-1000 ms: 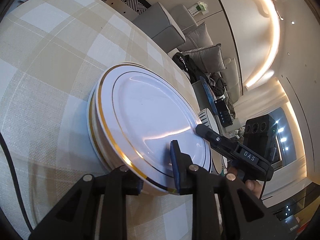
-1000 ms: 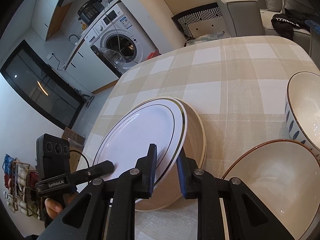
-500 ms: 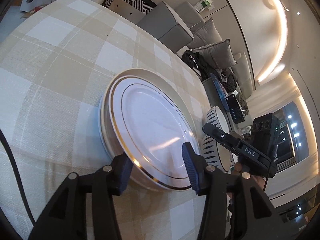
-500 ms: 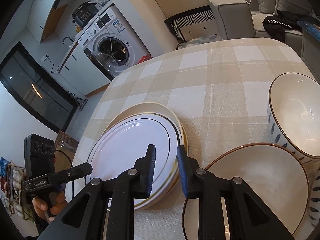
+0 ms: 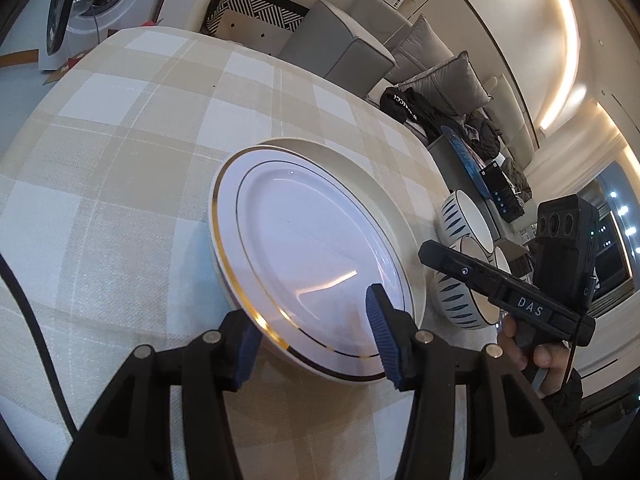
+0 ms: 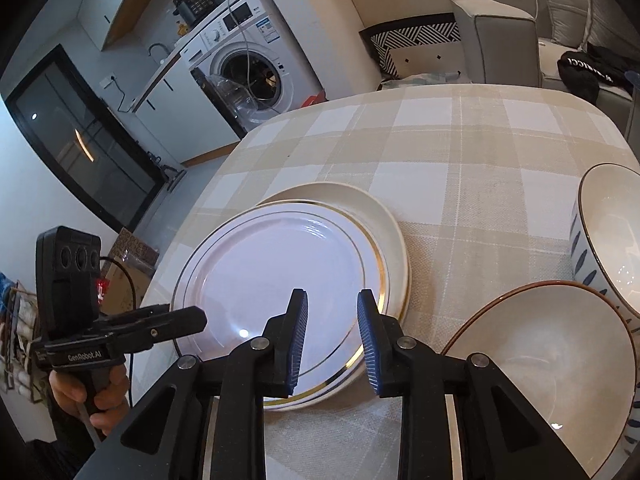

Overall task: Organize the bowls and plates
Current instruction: 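Open the left gripper to release the white plate onto the stack, then withdraw the left gripper from the plate stack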

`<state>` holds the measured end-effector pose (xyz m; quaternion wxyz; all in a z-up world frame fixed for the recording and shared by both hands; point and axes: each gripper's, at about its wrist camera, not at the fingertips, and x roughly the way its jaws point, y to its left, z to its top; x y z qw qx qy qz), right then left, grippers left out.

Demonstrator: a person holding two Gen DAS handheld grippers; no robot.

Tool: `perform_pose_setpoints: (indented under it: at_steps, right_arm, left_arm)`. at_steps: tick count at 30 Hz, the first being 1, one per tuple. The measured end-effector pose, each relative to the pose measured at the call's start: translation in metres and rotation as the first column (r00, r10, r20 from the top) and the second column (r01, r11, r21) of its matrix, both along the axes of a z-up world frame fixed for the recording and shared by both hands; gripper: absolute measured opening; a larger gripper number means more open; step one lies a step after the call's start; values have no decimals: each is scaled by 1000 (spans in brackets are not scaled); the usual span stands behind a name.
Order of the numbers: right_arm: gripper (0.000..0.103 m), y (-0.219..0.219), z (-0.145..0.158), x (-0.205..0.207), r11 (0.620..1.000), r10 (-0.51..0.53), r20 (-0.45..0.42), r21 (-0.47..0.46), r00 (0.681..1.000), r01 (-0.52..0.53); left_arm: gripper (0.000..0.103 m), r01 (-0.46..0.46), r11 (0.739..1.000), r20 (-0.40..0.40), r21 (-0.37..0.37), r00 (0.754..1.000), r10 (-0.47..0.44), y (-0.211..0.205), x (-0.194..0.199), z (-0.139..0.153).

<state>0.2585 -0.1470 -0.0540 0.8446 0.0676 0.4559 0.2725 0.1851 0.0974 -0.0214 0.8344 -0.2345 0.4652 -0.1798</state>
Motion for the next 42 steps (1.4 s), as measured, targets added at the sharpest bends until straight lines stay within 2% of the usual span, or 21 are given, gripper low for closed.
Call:
perform_pose_setpoints:
  at_steps: [6,8,14,17,23,32,40,42]
  right_arm:
    - [30,1,-1,1,1000,4,4,4,1000,-4]
    - [30,1,0,1,1000,4,4,9,1000,-4]
    - [31,-2,1,-1,1000,2,7,11,1000,-2]
    - [31,-3,2,-2,1000,2,11,9,1000,-2]
    - [32,-5,5,-3,1000,-4,17,0,1000,4]
    - [37,-8,8,-8,999,-2,42,-32,999,3]
    - [49,-12,11,-15,999,14,77,-44,997,-10]
    - [56,-13,13,-17,998,15,93,-54,996,-10]
  left_arm:
    - [54,-18,992,27,122,1000,15,4,-10,12]
    - [54,-16,993,23,121,1000,13,6,-12,12]
    - [56,-52,982,15,180,999,50,15,-17,5]
    - [56,-73,979,35,193,997,68,13,-17,3]
    - [56,-37,970,34,239,999,30,-12,-8,1]
    - [58,-50,942,8,333,999,50,-27,9,-10]
    - [60,-100,950,52,295,995,88,-2,-11,0]
    - [60,-111,951,67,290,993,96,3,-15,5]
